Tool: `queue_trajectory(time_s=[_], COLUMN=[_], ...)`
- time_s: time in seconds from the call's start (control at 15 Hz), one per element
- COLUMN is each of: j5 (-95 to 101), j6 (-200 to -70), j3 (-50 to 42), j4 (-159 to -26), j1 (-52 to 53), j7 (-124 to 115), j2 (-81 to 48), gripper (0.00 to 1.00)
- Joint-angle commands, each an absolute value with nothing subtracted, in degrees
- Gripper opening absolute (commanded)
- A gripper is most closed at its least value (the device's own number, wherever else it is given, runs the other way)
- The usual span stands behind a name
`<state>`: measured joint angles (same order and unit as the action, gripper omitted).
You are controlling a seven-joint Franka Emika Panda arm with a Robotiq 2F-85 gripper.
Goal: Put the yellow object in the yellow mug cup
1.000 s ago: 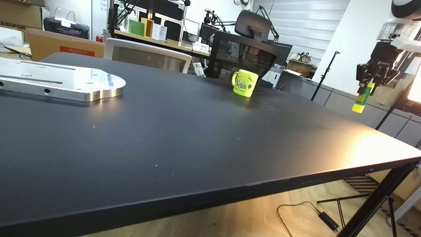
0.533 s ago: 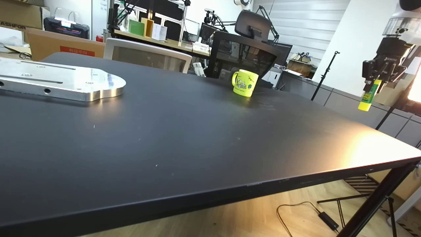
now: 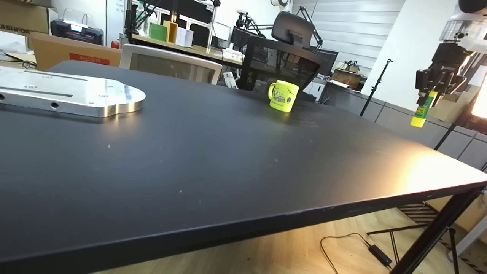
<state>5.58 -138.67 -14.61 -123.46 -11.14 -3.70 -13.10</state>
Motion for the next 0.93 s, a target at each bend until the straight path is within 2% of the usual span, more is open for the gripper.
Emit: queue_trajectory(time_s=[0.0,0.87], j5=[6.84,6.23], j6=[-137.17,-129.95], j3=[-13.59,-8.57], j4=[-118.03,-92.80], j1=[-10.12,-4.76], j7=[-5.91,-6.33], j2=[-15.09,-25.33], gripper=[0.09,0.09])
